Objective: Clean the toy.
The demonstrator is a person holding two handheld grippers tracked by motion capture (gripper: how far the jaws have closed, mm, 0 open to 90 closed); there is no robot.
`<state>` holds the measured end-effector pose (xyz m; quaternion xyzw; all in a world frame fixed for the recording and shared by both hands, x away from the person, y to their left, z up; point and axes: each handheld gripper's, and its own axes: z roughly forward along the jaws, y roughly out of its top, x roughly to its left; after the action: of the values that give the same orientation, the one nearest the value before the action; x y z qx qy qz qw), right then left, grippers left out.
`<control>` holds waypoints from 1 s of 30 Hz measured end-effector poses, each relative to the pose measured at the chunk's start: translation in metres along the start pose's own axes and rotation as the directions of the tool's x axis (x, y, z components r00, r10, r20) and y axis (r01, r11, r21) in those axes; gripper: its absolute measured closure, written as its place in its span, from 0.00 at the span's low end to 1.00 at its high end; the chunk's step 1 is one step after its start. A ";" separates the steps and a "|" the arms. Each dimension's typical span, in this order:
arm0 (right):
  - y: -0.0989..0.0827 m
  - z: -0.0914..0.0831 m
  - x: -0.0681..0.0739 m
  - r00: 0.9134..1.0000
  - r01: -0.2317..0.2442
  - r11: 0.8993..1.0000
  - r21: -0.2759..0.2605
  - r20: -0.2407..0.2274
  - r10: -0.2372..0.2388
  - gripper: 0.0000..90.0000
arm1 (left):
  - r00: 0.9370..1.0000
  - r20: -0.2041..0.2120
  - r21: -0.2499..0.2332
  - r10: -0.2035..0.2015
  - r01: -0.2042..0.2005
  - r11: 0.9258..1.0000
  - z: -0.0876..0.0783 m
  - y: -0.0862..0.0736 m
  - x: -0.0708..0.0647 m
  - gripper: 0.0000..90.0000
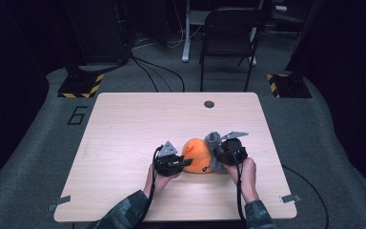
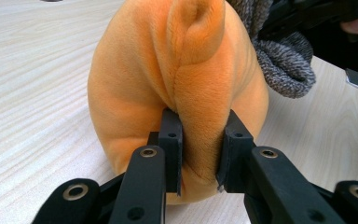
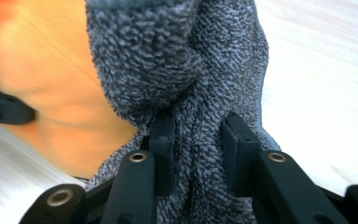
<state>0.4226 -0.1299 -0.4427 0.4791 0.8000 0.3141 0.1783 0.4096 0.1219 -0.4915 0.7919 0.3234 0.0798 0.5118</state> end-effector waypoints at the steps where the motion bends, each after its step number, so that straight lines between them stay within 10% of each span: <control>1: -0.001 0.001 -0.002 1.000 -0.006 1.000 0.007 -0.002 0.006 0.76 | 1.000 0.003 0.002 0.003 -0.003 1.000 0.000 0.000 0.000 0.83; 12: -0.026 0.041 -0.022 0.998 -0.037 0.977 0.211 0.051 0.027 0.76 | 1.000 0.009 -0.016 -0.008 0.009 1.000 0.000 0.000 0.001 0.83; 17: -0.020 0.031 -0.024 0.997 -0.036 0.981 0.193 0.073 0.022 0.76 | 1.000 0.009 -0.014 0.002 -0.002 1.000 -0.001 0.000 0.003 0.83; 25: 0.016 -0.031 0.004 1.000 0.017 0.999 -0.049 0.007 -0.017 0.77 | 1.000 0.007 -0.014 -0.011 0.011 1.000 0.000 0.000 0.004 0.82; 30: 0.015 -0.008 0.027 0.997 0.079 0.997 0.013 -0.010 -0.078 0.78 | 1.000 0.000 -0.004 -0.006 0.006 1.000 0.000 -0.001 0.005 0.81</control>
<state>0.4150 -0.1040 -0.4261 0.4470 0.8212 0.3037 0.1833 0.4131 0.1253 -0.4938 0.7900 0.3259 0.0788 0.5134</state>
